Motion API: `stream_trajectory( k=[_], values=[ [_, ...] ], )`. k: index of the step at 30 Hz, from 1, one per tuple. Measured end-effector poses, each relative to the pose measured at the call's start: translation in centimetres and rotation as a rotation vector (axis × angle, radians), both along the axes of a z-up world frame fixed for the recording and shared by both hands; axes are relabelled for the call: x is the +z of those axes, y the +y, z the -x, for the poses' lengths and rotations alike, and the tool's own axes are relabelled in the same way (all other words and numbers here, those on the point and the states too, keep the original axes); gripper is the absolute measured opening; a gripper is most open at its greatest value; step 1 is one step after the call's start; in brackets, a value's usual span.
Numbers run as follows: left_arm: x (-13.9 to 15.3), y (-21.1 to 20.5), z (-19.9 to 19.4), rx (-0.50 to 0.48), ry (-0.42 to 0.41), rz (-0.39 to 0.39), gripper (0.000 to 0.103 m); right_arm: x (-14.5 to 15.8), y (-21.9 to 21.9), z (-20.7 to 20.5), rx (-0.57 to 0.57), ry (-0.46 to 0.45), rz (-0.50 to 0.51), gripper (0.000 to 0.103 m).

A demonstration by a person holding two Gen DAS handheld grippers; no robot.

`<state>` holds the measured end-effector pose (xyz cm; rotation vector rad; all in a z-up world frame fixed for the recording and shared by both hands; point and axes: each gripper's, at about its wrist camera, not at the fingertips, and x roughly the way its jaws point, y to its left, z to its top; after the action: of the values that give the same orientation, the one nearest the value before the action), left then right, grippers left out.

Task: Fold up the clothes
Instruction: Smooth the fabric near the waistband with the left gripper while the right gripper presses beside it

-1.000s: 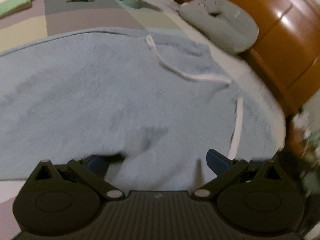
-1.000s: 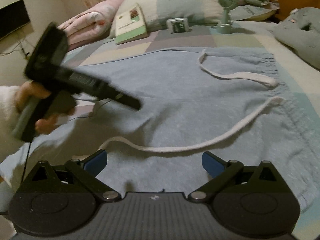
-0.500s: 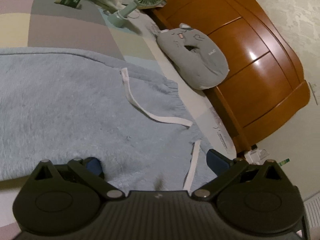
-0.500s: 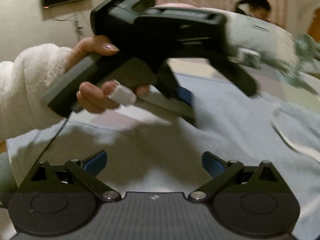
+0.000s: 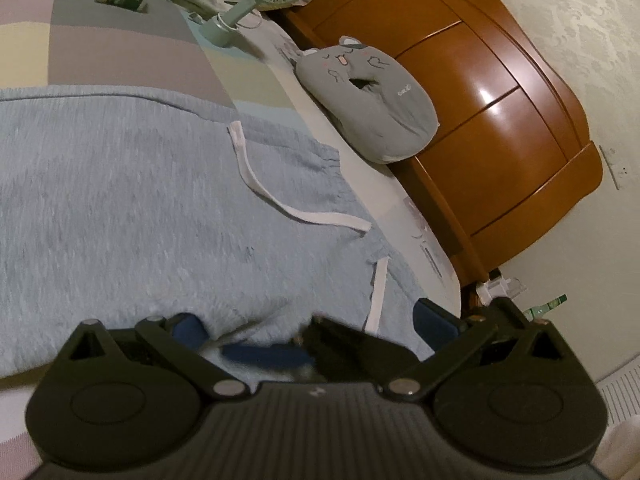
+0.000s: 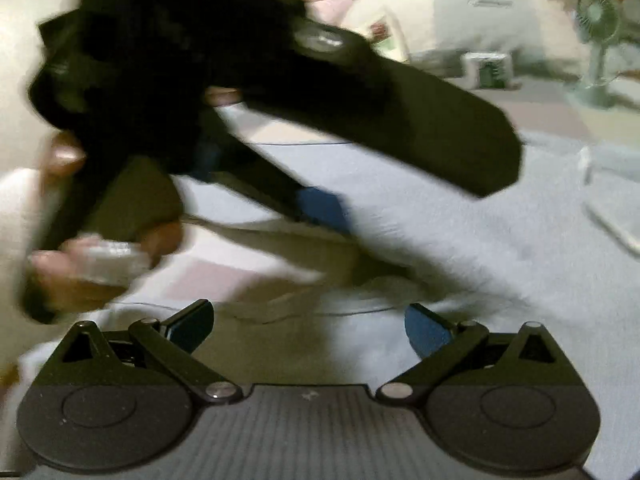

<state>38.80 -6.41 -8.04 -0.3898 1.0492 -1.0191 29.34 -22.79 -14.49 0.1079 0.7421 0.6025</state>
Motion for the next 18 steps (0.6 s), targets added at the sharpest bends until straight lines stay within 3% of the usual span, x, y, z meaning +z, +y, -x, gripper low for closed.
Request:
stream_trajectory(
  k=[4, 9, 14, 18],
  values=[
    [-0.4, 0.8, 0.9, 0.011, 0.007, -0.024, 0.102, 0.1, 0.4, 0.1, 0.013, 0.033, 0.062, 0.103],
    [-2.1, 2.8, 2.6, 0.023, 0.050, -0.023, 0.102, 1.2, -2.0, 3.3, -0.002, 0.053, 0.086, 0.103],
    [-1.8, 5.0, 4.6, 0.060, 0.005, -0.084, 0.102, 3.7, -3.9, 4.4, -0.033, -0.029, 0.059, 0.103],
    [0.3, 7.4, 5.4, 0.136, -0.048, -0.067, 0.102, 4.0, -1.3, 2.5, 0.018, -0.100, 0.079, 0.103]
  ],
)
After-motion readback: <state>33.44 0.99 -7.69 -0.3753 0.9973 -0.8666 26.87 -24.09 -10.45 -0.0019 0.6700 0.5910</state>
